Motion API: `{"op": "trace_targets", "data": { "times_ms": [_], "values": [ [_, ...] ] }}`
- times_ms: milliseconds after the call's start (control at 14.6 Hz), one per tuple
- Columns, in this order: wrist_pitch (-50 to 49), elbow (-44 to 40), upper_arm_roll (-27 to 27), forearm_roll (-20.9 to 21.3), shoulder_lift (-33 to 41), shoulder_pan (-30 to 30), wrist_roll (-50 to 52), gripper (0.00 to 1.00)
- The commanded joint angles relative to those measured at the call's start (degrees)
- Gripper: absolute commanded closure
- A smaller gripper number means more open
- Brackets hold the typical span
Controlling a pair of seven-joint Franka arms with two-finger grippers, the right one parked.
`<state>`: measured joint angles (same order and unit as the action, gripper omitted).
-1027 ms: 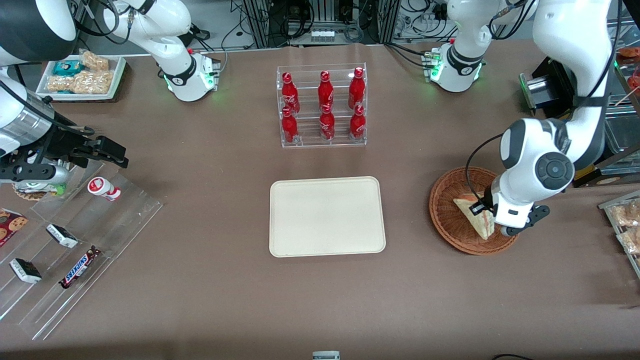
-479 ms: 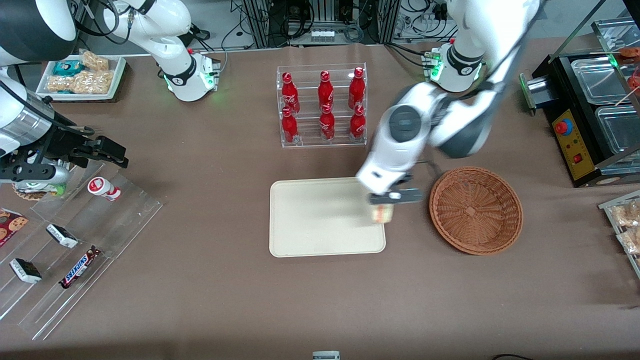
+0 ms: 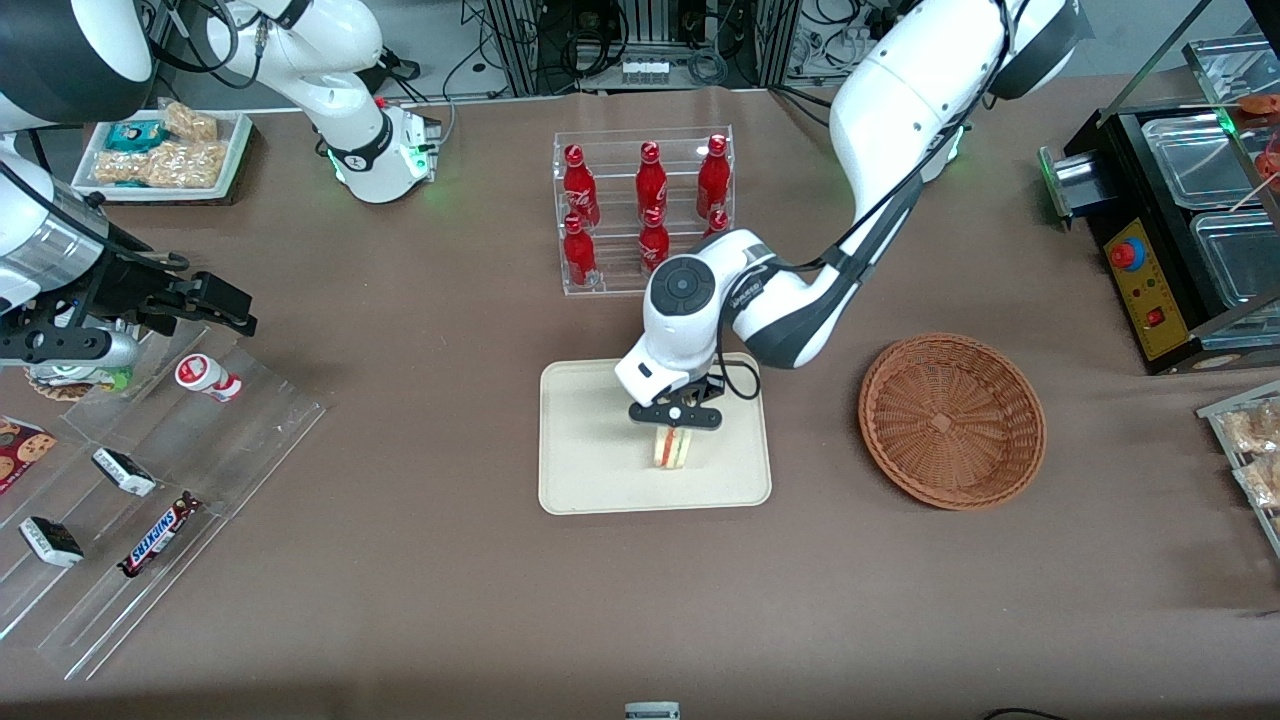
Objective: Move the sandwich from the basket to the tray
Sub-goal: 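Carry the sandwich with the left gripper over the cream tray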
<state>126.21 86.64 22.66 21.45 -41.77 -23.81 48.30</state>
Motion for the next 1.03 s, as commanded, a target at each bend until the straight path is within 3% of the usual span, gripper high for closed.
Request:
{"op": "trace_targets", "data": {
  "times_ms": [0,68,137,479,616,753,959],
  "values": [
    [1.39,-2.88,-0.42,3.77,-2.7,-1.15,5.74,0.82],
    [2.97,-2.62,-0.42,3.86,-2.97,-1.15,7.24,0.52],
    [3.42,-2.53,-0.42,4.12,-2.97,-1.23,8.12,0.01],
    [-0.5,-2.35,-0.16,3.25,2.28,1.83,9.1,0.0],
    [-5.51,-2.44,0.02,-0.25,7.9,4.9,9.36,0.0],
    [-10.08,-2.09,-0.24,-4.3,14.66,10.07,9.36,0.0],
    [-23.26,-0.87,-0.16,-4.93,22.32,17.54,8.05,0.0]
  ]
}}
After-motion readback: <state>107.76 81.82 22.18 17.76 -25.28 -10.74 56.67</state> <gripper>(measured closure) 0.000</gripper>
